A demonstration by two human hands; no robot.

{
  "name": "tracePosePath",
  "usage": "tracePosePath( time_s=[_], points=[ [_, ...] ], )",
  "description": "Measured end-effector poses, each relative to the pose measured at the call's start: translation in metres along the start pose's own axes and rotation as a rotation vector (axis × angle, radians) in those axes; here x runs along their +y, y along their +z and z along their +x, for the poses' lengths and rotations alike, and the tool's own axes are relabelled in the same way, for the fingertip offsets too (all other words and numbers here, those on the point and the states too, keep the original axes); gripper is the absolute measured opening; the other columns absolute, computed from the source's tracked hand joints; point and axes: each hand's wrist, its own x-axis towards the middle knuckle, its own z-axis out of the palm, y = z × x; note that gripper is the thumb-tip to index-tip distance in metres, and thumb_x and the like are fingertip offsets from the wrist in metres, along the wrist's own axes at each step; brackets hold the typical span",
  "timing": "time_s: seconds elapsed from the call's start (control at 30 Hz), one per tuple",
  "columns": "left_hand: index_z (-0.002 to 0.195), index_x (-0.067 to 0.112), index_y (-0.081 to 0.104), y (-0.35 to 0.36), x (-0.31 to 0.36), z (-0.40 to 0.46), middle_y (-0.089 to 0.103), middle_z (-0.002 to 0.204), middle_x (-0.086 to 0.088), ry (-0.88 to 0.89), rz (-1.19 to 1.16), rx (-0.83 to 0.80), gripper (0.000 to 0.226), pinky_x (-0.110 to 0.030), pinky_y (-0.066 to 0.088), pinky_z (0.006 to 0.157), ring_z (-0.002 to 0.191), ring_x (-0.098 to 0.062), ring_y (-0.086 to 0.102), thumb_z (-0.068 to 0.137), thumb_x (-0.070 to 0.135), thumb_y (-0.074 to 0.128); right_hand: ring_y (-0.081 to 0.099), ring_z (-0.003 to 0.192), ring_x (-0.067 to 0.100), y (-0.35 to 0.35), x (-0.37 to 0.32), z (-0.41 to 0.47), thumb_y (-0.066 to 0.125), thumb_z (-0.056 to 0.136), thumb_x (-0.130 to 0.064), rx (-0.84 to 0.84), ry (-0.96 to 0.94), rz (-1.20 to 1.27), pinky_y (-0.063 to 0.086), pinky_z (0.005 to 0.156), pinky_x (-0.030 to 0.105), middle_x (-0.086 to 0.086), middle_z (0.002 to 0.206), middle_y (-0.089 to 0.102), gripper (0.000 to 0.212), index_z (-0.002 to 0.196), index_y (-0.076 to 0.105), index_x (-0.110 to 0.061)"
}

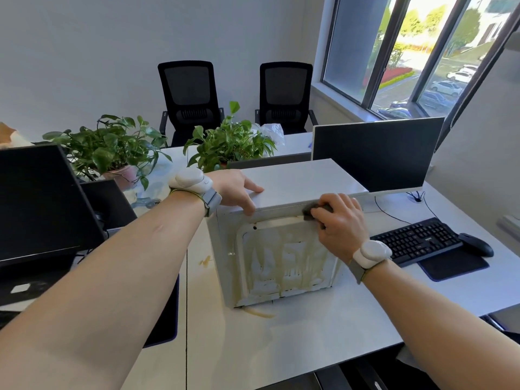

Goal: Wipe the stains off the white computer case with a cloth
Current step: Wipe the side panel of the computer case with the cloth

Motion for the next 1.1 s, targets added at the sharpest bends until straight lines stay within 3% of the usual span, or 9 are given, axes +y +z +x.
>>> tracePosePath(
  time_s=[0.17, 0.3, 0.4, 0.47, 0.57, 0.63, 0.9, 1.03, 1.1],
  points=[
    [0.137, 0.051, 0.058, -0.002, 0.001, 0.003, 0.054, 0.141, 0.011, -0.002, -0.006, -0.003, 0.075, -0.026, 0.042, 0.085, 0.111, -0.01, 0.051, 0.068, 0.038, 0.084, 0.056, 0.084, 0.03, 0.008, -0.027, -0.001, 0.071, 0.089, -0.009, 0.037, 0.116, 0.066, 0.044, 0.072, 0.041, 0.006, 0.1, 0.063, 0.008, 0.082, 0.07, -0.01],
    [0.137, 0.05, 0.059, -0.001, 0.001, 0.006, 0.052, 0.145, 0.009, 0.001, -0.011, -0.002, 0.076, -0.028, 0.044, 0.092, 0.118, -0.012, 0.051, 0.068, 0.035, 0.084, 0.056, 0.084, 0.028, 0.013, -0.045, 0.004, 0.073, 0.089, -0.01, 0.014, 0.05, 0.081, 0.042, 0.072, 0.037, 0.005, 0.1, 0.063, 0.009, 0.08, 0.07, -0.011],
    [0.14, 0.046, 0.057, 0.002, 0.0, 0.006, 0.048, 0.151, 0.005, 0.013, -0.042, 0.006, 0.076, -0.028, 0.04, 0.094, 0.131, -0.015, 0.048, 0.07, 0.028, 0.081, 0.056, 0.085, 0.028, 0.012, -0.029, 0.0, 0.071, 0.089, -0.009, 0.018, 0.142, 0.097, 0.043, 0.073, 0.037, 0.005, 0.099, 0.062, 0.009, 0.08, 0.07, -0.011],
    [0.141, 0.044, 0.057, 0.003, 0.0, 0.006, 0.048, 0.152, 0.005, 0.022, -0.048, 0.02, 0.076, -0.028, 0.04, 0.094, 0.133, -0.016, 0.048, 0.071, 0.026, 0.08, 0.057, 0.086, 0.027, 0.01, -0.011, -0.008, 0.069, 0.091, -0.011, 0.071, 0.364, 0.192, 0.046, 0.074, 0.035, 0.005, 0.102, 0.061, 0.005, 0.086, 0.071, -0.01],
    [0.139, 0.043, 0.059, 0.004, 0.002, 0.005, 0.051, 0.149, 0.006, 0.017, -0.054, 0.028, 0.077, -0.028, 0.044, 0.093, 0.129, -0.016, 0.051, 0.068, 0.026, 0.081, 0.059, 0.089, 0.024, 0.001, 0.009, -0.017, 0.065, 0.096, -0.019, 0.16, 0.913, 0.342, 0.047, 0.074, 0.032, 0.005, 0.11, 0.057, 0.009, 0.101, 0.069, -0.012],
    [0.138, 0.043, 0.061, 0.005, 0.003, 0.004, 0.053, 0.146, 0.007, 0.013, -0.061, 0.024, 0.076, -0.028, 0.047, 0.09, 0.124, -0.015, 0.053, 0.067, 0.027, 0.082, 0.056, 0.088, 0.022, -0.001, 0.012, -0.017, 0.063, 0.097, -0.024, 0.164, 1.1, 0.335, 0.048, 0.075, 0.036, 0.007, 0.113, 0.058, 0.013, 0.105, 0.067, -0.014],
    [0.136, 0.043, 0.062, 0.004, 0.005, 0.001, 0.056, 0.142, 0.007, 0.014, -0.068, 0.023, 0.075, -0.028, 0.049, 0.087, 0.12, -0.015, 0.057, 0.066, 0.029, 0.084, 0.053, 0.079, 0.017, 0.003, -0.042, -0.009, 0.065, 0.098, -0.025, -0.017, 0.824, 0.349, 0.046, 0.068, 0.03, 0.0, 0.108, 0.053, 0.015, 0.104, 0.064, -0.011],
    [0.134, 0.046, 0.063, 0.005, 0.005, 0.0, 0.063, 0.131, 0.005, -0.004, -0.065, 0.026, 0.074, -0.034, 0.053, 0.095, 0.11, -0.018, 0.063, 0.065, 0.031, 0.084, 0.051, 0.08, 0.014, 0.004, -0.054, -0.002, 0.063, 0.099, -0.026, -0.014, 0.857, 0.379, 0.043, 0.069, 0.027, -0.002, 0.106, 0.053, 0.014, 0.103, 0.062, -0.013],
    [0.134, 0.047, 0.063, 0.006, 0.004, 0.001, 0.066, 0.122, 0.004, -0.011, -0.073, 0.026, 0.075, -0.032, 0.053, 0.089, 0.1, -0.018, 0.061, 0.064, 0.032, 0.084, 0.047, 0.083, 0.01, 0.004, -0.061, 0.001, 0.063, 0.099, -0.026, -0.026, 0.826, 0.37, 0.04, 0.065, 0.024, -0.005, 0.104, 0.051, 0.014, 0.103, 0.063, -0.013]
  ],
)
